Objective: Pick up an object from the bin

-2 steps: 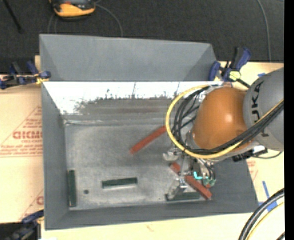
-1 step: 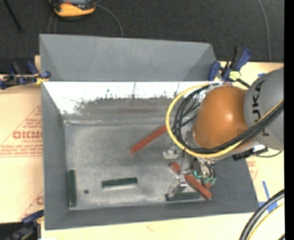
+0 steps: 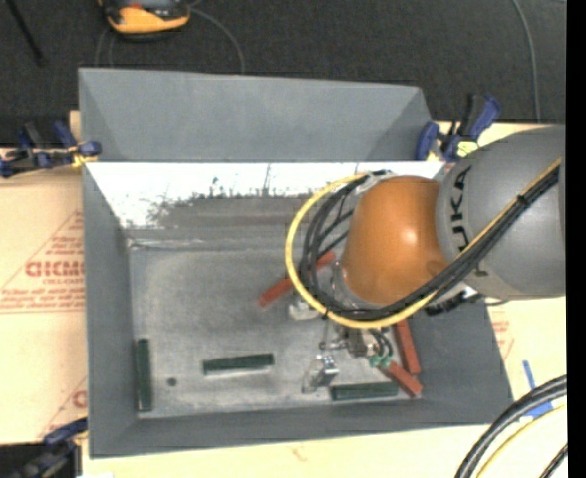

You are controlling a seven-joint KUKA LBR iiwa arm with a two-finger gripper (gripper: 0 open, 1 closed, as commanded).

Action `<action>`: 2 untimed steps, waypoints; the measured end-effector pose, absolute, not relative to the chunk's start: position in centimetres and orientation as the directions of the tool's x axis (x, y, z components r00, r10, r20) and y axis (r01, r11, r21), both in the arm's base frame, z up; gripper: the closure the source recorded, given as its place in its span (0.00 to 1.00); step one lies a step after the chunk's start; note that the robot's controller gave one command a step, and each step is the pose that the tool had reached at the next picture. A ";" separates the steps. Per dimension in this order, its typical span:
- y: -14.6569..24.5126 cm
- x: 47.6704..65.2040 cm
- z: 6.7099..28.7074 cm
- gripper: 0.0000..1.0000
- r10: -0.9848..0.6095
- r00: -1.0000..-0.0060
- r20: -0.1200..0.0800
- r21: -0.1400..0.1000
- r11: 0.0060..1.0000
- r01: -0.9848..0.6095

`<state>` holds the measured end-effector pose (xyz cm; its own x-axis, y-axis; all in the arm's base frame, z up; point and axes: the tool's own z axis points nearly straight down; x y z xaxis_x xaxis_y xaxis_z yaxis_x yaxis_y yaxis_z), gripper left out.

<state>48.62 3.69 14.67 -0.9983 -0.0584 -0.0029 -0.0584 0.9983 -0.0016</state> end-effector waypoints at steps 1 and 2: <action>9.7 51.4 7.8 1.00 -0.236 -0.972 0.004 -0.002 0.972 -0.236; 9.7 51.4 7.8 1.00 -0.236 -0.972 0.004 -0.002 0.972 -0.236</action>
Offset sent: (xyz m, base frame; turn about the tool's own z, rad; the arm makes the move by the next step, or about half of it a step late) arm 0.0000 0.0000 0.0000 0.0000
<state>51.40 9.67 7.81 -0.9717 -0.2362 0.0044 -0.2362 0.9717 -0.0015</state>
